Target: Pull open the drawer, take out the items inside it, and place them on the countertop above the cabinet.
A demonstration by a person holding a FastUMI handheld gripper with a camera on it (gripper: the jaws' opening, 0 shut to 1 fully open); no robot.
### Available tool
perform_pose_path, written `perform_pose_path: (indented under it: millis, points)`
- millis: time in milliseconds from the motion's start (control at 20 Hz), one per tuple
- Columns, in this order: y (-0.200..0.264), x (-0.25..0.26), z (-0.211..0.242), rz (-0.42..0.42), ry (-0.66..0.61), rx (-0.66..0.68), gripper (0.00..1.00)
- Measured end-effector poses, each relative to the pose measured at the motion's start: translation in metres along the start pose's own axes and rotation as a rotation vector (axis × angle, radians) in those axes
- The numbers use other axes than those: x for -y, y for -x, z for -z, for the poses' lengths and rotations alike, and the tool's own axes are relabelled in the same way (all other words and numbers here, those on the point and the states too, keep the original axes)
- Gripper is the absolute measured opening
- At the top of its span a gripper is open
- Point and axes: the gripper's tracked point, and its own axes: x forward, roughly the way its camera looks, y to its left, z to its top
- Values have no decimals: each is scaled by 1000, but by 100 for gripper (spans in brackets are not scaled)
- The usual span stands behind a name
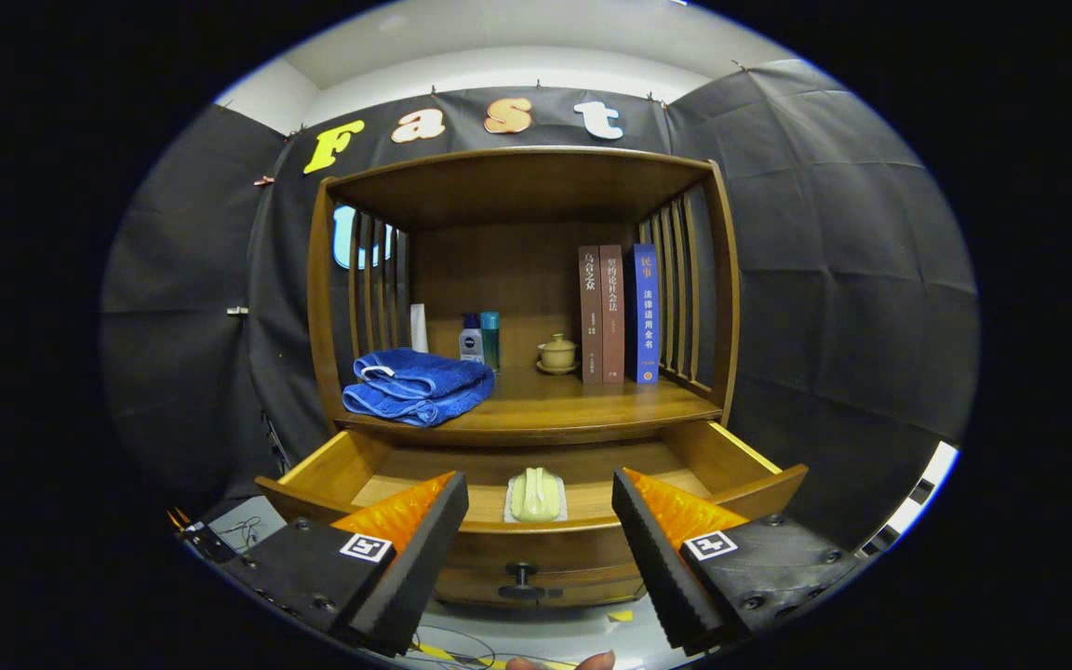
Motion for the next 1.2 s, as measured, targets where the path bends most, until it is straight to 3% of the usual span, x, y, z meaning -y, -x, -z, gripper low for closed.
perform_pose_path:
  millis: [250,450,800,1000,1200]
  points:
    - [-42,-10,-23,-58,-1,-160,98]
    - [-83,-10,-13,-54,45,-331,98]
    - [-145,-9,61,-56,-7,-677,97]
    - [-174,-2,96,-10,38,-760,97]
    - [-194,1,118,30,19,-805,85]
